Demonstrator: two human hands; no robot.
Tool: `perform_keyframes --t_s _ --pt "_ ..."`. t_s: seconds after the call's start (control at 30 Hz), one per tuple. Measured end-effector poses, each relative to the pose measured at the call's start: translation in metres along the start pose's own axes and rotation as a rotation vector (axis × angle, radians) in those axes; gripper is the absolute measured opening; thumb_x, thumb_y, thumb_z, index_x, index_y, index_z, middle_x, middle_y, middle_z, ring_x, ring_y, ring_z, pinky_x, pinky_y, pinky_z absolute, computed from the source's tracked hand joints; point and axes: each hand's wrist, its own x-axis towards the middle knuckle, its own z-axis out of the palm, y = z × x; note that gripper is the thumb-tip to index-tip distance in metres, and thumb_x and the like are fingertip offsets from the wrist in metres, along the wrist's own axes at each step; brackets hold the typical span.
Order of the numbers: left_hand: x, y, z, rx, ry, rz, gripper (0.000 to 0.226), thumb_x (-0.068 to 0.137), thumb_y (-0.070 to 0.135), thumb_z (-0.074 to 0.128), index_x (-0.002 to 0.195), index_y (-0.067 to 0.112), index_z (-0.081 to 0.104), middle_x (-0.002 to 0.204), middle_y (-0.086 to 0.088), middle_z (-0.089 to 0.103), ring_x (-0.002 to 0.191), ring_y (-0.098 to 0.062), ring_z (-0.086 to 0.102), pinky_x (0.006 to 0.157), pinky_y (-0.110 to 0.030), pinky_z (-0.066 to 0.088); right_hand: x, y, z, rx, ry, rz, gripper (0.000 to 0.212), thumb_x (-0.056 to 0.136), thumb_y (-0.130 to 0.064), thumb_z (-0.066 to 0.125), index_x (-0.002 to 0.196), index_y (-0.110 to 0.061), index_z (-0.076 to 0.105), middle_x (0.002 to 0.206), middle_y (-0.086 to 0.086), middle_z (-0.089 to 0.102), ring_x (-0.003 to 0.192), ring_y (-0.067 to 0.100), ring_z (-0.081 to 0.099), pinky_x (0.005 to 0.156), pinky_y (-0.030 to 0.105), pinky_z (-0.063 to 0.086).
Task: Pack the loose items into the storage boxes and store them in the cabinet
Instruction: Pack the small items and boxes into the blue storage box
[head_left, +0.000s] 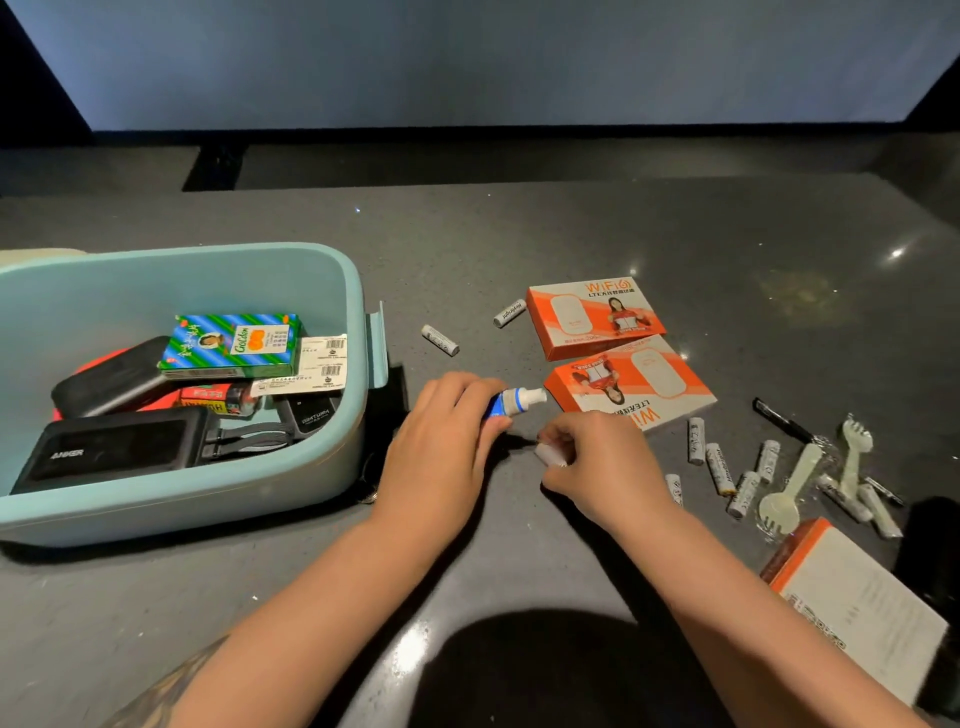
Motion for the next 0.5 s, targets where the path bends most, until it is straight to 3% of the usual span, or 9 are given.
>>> perform_keyframes --t_s 0.17,0.23,0.33,0.37,0.5 --pt "-0.004 0.017 -0.017 -0.098 0.053 -0.015 0.024 0.093 0.027 0.053 0.115 0.020 0.059 0.104 0.004 0.055 0.098 -0.015 0.048 0.079 -0.030 0.040 -0.002 0.001 -0.002 0.075 -0.019 -0.024 0.026 0.076 -0.007 0.068 0.098 -0.020 0.072 0.089 0.000 0.071 0.085 0.017 0.064 0.077 0.032 0.050" --pt "-0.009 0.017 -0.023 -0.101 0.055 -0.018 0.023 0.092 0.026 0.055 0.114 0.021 0.059 0.103 0.005 0.056 0.097 -0.015 0.049 0.080 -0.029 0.040 -0.006 -0.001 -0.012 0.149 0.011 -0.029 0.028 0.076 -0.005 0.069 0.100 -0.018 0.071 0.093 -0.001 0.071 0.086 0.013 0.064 0.081 0.028 0.050" --pt "-0.020 0.014 -0.026 -0.087 0.050 -0.039 0.022 0.091 0.026 0.057 0.112 0.020 0.060 0.100 0.004 0.056 0.095 -0.017 0.050 0.080 -0.030 0.040 -0.013 0.000 -0.042 0.212 0.064 -0.047 0.036 0.074 -0.004 0.071 0.105 -0.022 0.069 0.093 -0.009 0.068 0.083 0.003 0.061 0.072 0.005 0.042" --pt "-0.025 0.013 -0.025 -0.092 0.045 -0.049 0.022 0.090 0.026 0.058 0.111 0.020 0.061 0.100 0.005 0.056 0.094 -0.017 0.051 0.079 -0.031 0.041 -0.017 0.002 -0.054 0.203 0.064 -0.039 0.037 0.074 -0.004 0.072 0.105 -0.024 0.069 0.090 -0.012 0.067 0.080 0.001 0.061 0.070 0.003 0.042" --pt "-0.042 0.018 -0.020 -0.102 0.016 -0.071 0.021 0.089 0.029 0.058 0.108 0.022 0.062 0.094 0.006 0.056 0.089 -0.016 0.052 0.075 -0.032 0.042 -0.050 0.020 -0.071 0.182 0.127 0.112 0.036 0.069 -0.004 0.071 0.097 -0.027 0.069 0.077 -0.014 0.064 0.071 0.003 0.062 0.068 0.014 0.048"
